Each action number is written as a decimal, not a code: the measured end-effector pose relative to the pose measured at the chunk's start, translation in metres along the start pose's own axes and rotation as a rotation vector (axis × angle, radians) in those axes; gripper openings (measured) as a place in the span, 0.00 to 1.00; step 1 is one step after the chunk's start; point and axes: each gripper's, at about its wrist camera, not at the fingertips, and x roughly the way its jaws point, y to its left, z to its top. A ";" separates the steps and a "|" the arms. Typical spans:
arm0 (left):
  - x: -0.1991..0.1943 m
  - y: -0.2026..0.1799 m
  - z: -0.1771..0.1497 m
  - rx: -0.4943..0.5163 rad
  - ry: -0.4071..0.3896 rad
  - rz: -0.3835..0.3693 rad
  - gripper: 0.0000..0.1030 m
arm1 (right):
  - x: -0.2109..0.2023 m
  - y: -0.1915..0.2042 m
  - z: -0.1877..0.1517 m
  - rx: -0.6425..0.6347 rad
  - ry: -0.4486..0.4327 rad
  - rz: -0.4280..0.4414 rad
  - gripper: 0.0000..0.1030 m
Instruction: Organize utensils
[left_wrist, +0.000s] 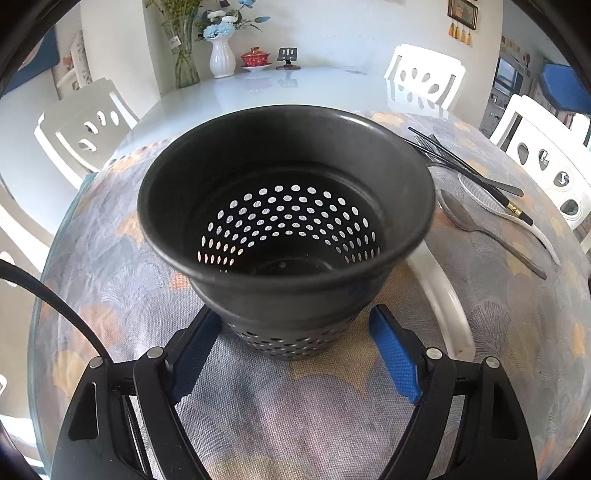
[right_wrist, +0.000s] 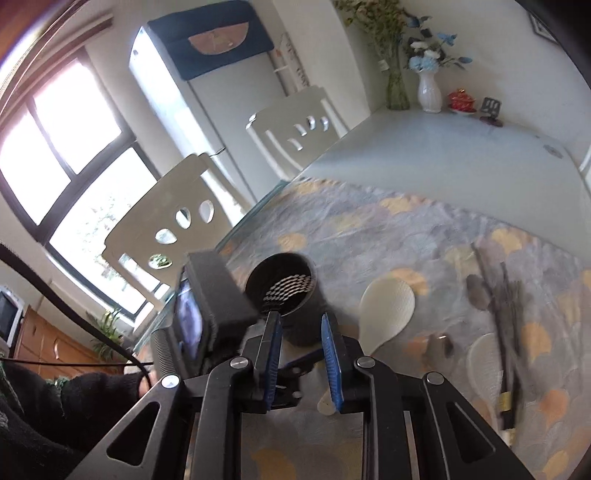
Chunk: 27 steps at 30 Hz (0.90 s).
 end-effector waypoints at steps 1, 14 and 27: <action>0.000 0.000 0.000 0.000 0.000 -0.001 0.79 | 0.000 -0.005 0.001 0.009 0.007 -0.002 0.21; 0.001 0.002 0.001 -0.003 0.000 -0.003 0.80 | -0.012 -0.154 -0.030 0.467 0.015 0.150 0.63; 0.002 0.002 0.001 -0.008 0.003 -0.006 0.81 | 0.016 -0.145 -0.006 0.164 0.155 -0.334 0.30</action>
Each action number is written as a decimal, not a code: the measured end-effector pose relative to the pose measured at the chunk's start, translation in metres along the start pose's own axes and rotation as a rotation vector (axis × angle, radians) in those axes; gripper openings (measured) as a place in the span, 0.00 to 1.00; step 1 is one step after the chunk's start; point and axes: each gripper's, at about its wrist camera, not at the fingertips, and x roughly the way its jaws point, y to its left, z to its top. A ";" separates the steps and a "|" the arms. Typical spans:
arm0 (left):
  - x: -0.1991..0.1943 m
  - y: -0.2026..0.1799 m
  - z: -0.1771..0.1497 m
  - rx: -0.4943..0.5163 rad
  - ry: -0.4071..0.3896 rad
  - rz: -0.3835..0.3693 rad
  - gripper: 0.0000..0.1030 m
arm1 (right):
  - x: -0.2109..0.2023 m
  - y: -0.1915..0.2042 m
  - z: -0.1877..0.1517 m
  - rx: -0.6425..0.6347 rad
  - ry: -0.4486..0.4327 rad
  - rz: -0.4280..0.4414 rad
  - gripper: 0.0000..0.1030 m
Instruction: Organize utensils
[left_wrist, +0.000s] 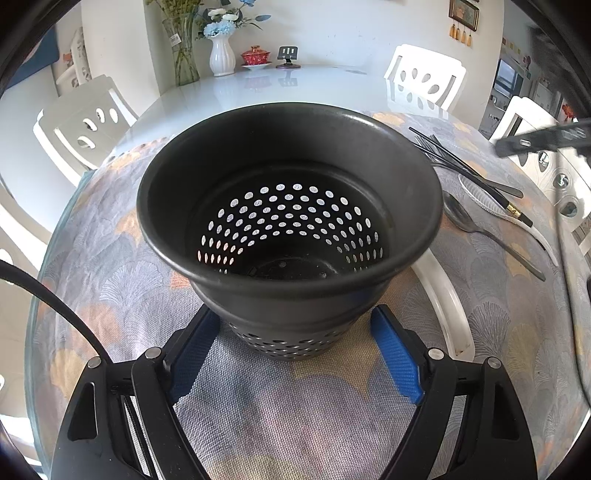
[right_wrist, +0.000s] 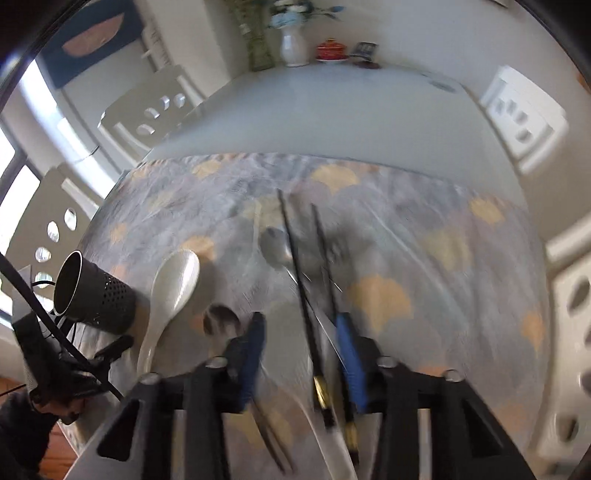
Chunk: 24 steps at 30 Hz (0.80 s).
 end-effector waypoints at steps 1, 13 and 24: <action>0.000 0.000 0.000 0.000 0.000 0.000 0.81 | 0.009 0.002 0.008 -0.017 0.005 -0.005 0.28; 0.001 0.000 0.001 -0.002 0.005 -0.016 0.85 | 0.025 -0.027 0.010 -0.026 0.169 0.165 0.26; 0.003 -0.001 0.001 0.003 0.010 -0.015 0.88 | 0.039 0.032 -0.022 -0.134 0.217 0.158 0.26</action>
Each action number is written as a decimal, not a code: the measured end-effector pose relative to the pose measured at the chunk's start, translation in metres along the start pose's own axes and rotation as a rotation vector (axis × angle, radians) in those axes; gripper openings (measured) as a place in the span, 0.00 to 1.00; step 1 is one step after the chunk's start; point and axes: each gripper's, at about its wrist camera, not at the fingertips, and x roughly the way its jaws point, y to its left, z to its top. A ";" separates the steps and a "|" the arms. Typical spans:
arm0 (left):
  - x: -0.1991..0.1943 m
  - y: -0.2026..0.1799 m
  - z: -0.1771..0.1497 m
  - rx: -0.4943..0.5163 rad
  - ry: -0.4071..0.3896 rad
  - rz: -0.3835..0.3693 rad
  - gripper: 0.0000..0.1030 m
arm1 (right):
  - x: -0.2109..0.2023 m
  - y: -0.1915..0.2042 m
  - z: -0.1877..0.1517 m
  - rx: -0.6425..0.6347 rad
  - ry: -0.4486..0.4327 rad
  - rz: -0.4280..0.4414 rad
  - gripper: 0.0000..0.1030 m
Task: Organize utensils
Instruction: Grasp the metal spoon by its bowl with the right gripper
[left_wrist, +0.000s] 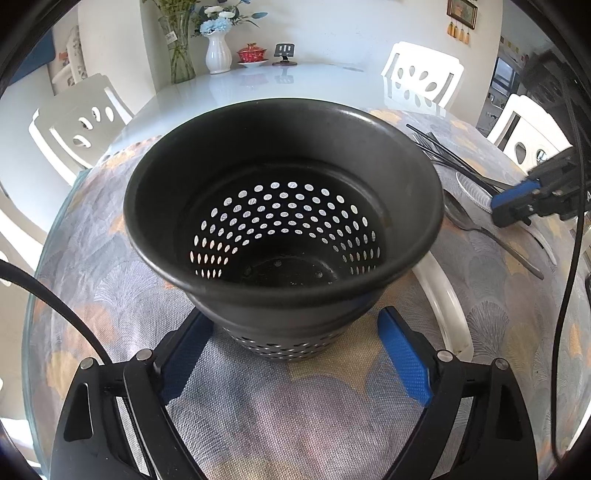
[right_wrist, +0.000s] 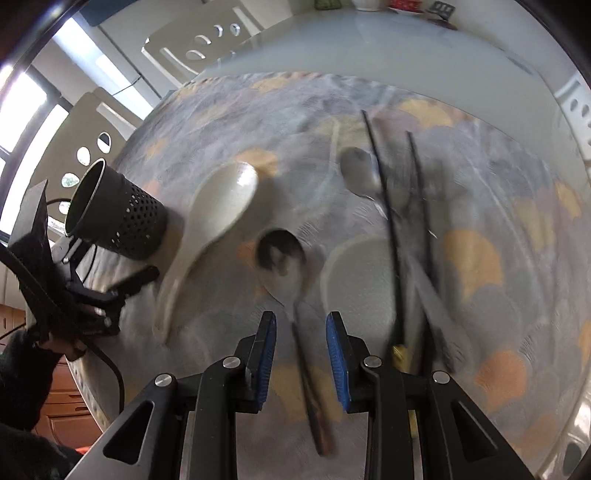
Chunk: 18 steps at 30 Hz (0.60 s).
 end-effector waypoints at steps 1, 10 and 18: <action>0.000 0.000 0.000 0.000 0.000 0.000 0.88 | 0.002 0.002 0.004 -0.006 -0.005 0.002 0.26; 0.000 0.000 0.000 0.000 0.000 0.000 0.88 | 0.027 0.021 0.042 -0.148 0.028 -0.062 0.52; 0.000 0.002 0.002 -0.003 -0.001 -0.003 0.88 | 0.041 0.035 0.037 -0.259 0.042 -0.142 0.35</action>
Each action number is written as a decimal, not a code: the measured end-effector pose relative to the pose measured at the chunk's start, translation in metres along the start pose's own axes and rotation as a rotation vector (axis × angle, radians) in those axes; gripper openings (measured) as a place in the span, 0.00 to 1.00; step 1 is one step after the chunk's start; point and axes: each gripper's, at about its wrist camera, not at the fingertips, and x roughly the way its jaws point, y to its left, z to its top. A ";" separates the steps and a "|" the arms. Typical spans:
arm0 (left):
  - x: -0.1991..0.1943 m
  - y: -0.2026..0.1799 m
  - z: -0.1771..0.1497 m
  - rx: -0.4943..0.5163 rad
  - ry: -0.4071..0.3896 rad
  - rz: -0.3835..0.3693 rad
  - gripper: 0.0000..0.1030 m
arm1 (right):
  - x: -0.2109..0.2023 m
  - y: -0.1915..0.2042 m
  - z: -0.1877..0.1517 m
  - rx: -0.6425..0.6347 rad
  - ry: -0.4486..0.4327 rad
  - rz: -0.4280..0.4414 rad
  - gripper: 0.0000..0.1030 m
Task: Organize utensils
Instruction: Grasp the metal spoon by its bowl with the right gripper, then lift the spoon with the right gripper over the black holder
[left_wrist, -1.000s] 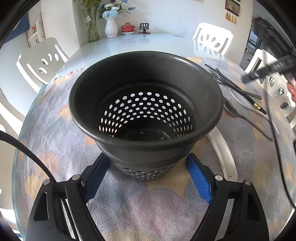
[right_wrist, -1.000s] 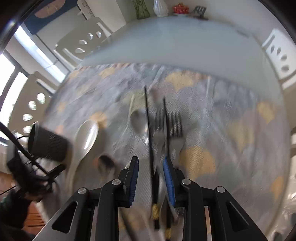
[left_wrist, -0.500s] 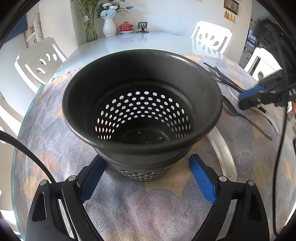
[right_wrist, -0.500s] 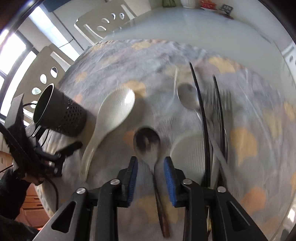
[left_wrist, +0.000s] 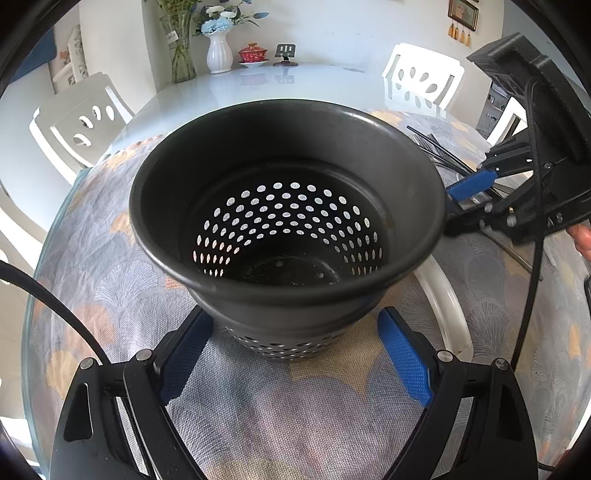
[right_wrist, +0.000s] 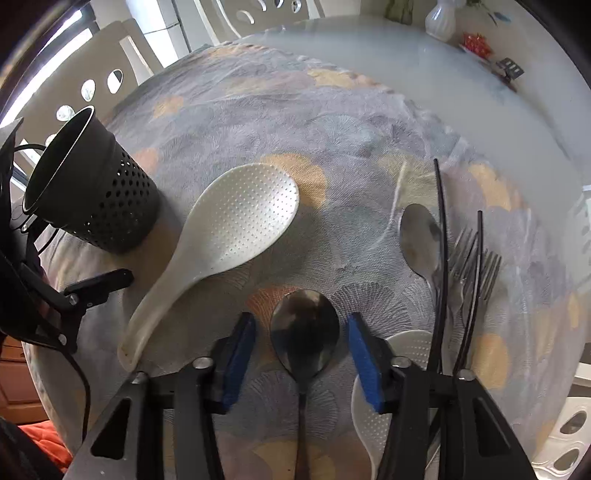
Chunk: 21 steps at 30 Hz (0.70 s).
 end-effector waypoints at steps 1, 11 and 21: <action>0.000 0.000 0.000 0.000 0.000 0.000 0.88 | -0.002 -0.002 -0.001 0.012 -0.005 0.006 0.35; 0.000 0.000 0.000 0.000 0.000 0.000 0.88 | -0.052 -0.012 -0.018 0.122 -0.147 0.042 0.35; 0.000 0.000 0.000 -0.001 0.000 -0.003 0.88 | -0.123 -0.008 -0.038 0.196 -0.292 0.029 0.35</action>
